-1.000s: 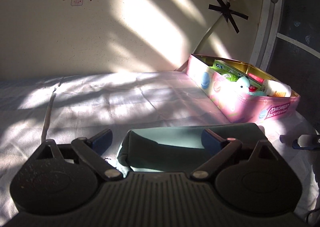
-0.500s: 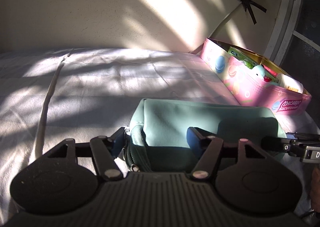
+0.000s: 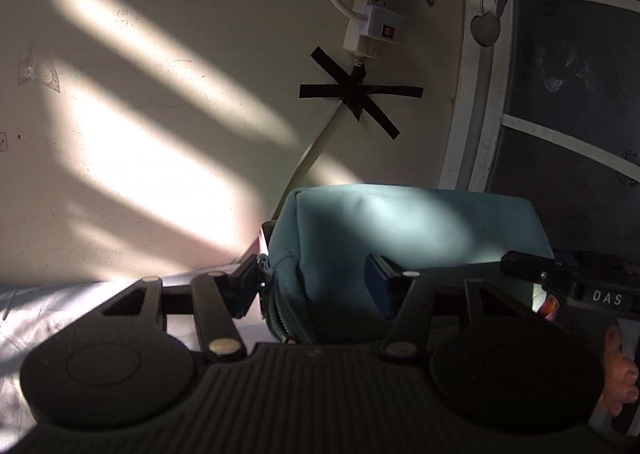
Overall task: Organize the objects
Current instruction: 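Lift the teal pouch onto the tin contents and open both grippers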
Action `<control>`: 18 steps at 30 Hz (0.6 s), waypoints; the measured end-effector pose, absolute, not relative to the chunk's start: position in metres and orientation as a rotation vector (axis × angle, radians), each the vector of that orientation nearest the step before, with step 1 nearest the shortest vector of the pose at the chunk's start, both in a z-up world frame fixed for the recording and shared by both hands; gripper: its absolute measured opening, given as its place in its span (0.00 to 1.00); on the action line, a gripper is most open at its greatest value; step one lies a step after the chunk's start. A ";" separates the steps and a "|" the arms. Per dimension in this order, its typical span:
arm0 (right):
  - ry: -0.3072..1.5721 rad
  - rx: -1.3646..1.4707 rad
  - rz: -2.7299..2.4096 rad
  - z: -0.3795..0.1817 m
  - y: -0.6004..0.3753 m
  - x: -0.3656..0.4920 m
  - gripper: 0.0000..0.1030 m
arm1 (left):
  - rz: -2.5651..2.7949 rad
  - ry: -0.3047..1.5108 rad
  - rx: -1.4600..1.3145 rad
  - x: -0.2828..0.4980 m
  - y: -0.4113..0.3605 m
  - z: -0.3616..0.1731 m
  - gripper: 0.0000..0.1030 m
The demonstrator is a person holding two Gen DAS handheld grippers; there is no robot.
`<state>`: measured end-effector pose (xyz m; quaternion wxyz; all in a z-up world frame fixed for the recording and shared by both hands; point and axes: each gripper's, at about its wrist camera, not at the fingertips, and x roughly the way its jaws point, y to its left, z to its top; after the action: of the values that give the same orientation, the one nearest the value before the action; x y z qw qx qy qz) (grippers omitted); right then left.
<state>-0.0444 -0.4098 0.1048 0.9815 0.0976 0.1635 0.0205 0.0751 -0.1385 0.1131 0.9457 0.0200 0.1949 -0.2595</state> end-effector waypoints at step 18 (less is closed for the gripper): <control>0.337 0.271 -0.144 0.063 -0.444 -0.012 0.65 | -0.333 0.451 0.238 0.094 -0.221 0.080 0.69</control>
<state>-0.0116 -0.4438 0.0628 0.9742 0.1341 0.1670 -0.0716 0.0936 -0.2208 0.0802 0.9540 0.1171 0.2219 -0.1641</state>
